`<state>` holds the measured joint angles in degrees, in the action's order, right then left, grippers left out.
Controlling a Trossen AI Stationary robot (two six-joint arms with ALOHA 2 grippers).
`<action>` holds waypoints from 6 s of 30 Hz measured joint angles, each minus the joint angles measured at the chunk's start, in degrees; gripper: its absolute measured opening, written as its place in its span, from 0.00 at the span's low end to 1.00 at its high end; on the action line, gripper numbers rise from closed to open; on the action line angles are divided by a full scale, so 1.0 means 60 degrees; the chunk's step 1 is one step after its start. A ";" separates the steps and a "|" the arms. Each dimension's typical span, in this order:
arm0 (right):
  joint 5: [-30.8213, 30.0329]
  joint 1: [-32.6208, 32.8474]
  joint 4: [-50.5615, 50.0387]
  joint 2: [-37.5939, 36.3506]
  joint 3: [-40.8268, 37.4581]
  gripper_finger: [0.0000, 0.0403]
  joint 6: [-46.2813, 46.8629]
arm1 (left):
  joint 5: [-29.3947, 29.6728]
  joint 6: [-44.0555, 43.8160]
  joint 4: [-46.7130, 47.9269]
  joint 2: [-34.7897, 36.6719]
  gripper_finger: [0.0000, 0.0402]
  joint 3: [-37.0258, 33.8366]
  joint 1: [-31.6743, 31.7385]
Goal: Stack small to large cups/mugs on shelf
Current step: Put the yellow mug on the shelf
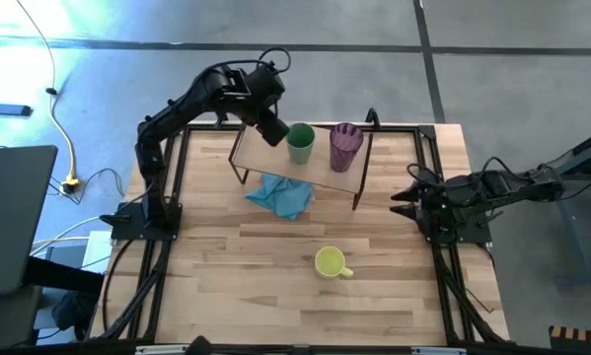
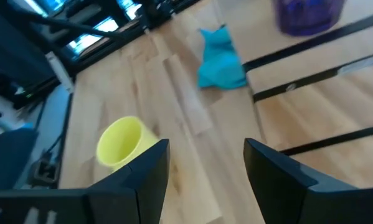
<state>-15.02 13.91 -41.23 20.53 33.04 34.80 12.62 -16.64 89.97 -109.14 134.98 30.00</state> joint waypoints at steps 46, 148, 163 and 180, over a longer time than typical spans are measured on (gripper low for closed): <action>0.3627 0.0004 0.1171 0.3546 -0.0025 0.49 0.0573 | 0.2181 -0.3147 -0.4423 0.1137 0.20 -0.5098 -0.8813; 0.1330 0.1430 0.3182 0.7489 0.2954 0.49 -0.1674 | 0.3892 -1.1529 -1.4393 -0.0982 0.20 -1.0080 -1.0452; 0.1620 0.1486 0.2652 0.6725 0.2951 0.49 -0.2476 | 0.2757 -1.1598 -1.3460 -0.1472 0.48 -0.9310 -0.9610; 0.1653 0.1348 0.2200 0.6743 0.2947 0.49 -0.2745 | 0.3647 -1.2735 -1.0753 -0.1475 0.64 -0.8677 -0.9101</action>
<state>-5.10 22.00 -28.03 60.99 50.72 18.34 34.50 -93.05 25.46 -117.99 82.91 -24.60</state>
